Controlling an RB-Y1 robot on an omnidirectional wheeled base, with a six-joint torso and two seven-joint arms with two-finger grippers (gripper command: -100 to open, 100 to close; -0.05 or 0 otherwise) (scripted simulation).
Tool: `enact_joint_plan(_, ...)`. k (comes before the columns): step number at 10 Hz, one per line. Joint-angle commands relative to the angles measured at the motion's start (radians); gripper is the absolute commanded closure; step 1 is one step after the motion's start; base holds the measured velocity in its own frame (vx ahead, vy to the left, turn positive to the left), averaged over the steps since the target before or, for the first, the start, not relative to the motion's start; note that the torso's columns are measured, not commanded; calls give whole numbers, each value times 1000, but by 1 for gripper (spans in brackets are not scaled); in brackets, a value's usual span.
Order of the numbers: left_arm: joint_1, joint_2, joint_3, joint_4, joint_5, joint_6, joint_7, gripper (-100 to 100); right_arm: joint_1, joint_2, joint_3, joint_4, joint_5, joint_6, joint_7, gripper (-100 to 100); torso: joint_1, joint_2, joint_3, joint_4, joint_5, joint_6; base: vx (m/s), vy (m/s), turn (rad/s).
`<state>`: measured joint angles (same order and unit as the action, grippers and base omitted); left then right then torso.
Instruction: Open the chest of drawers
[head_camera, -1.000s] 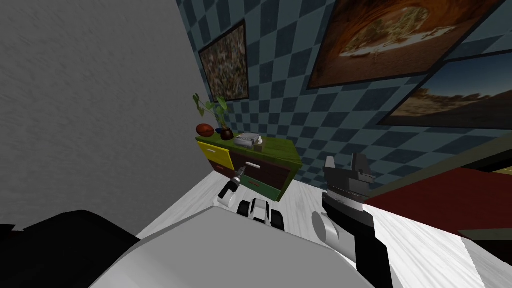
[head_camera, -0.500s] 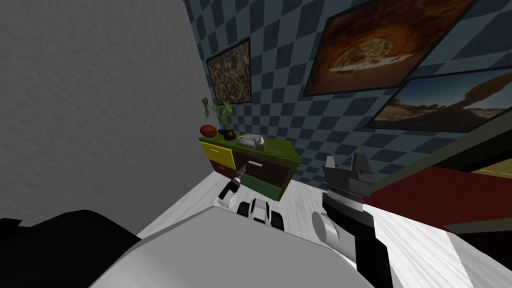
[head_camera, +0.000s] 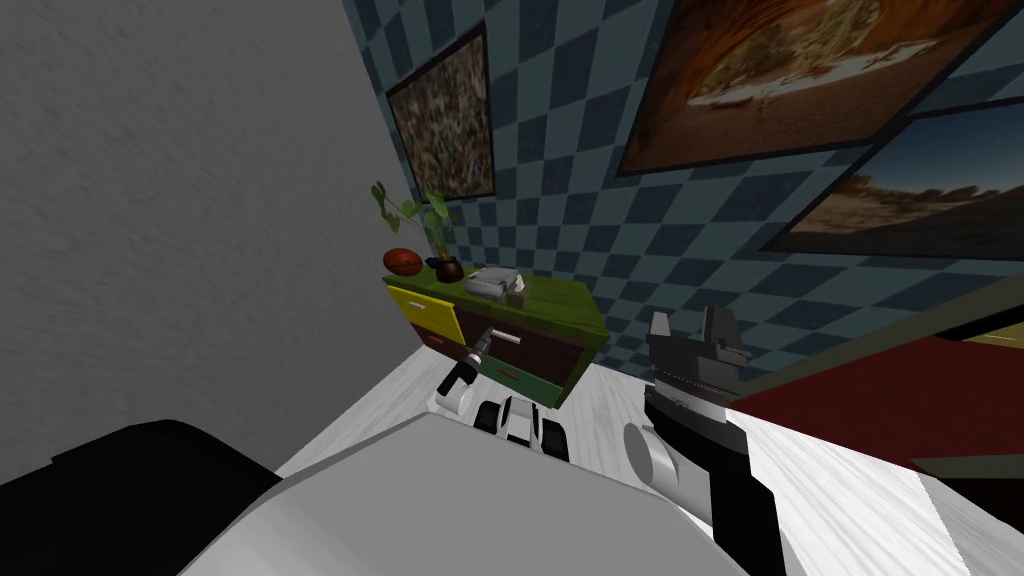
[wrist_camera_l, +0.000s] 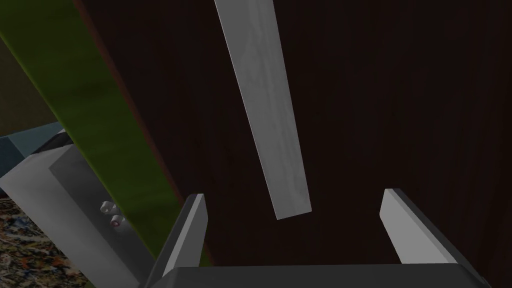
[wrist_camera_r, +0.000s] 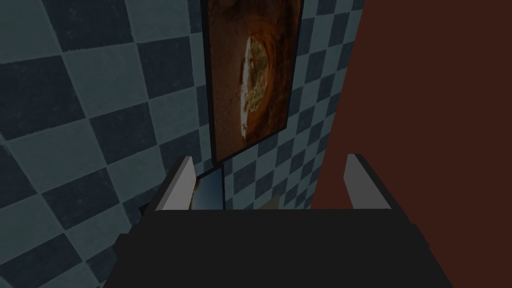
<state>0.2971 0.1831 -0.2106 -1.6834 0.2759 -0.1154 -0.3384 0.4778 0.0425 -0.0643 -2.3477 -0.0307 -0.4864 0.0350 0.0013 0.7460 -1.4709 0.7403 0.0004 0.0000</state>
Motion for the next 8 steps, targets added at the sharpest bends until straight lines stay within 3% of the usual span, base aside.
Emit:
enact_joint_plan(1, 16, 7, -7, -21, 5, 5, -4, 100, 0, 0, 0, 0, 0, 0, 0, 0, -1, -3, -2, -1, 0, 0, -115, 37, 44)
enact_joint_plan(5, 35, 14, -14, -45, 10, 12, -8, 100, 0, 0, 0, 0, 0, 0, 0, 0, -1, -8, -5, -2, 0, 0, -166, 20, 23)
enact_joint_plan(6, 24, 10, -10, -32, 7, 13, -6, -100, 0, 0, 0, 0, 0, 0, 0, 0, -2, -15, -9, -4, 0, 0, 65, -40, -30)
enact_joint_plan(8, 16, 6, -6, -22, 4, 13, -5, -100, 0, 0, 0, 0, 0, 0, 0, 0, -4, -19, -12, -6, -1, 0, 128, -51, -20)
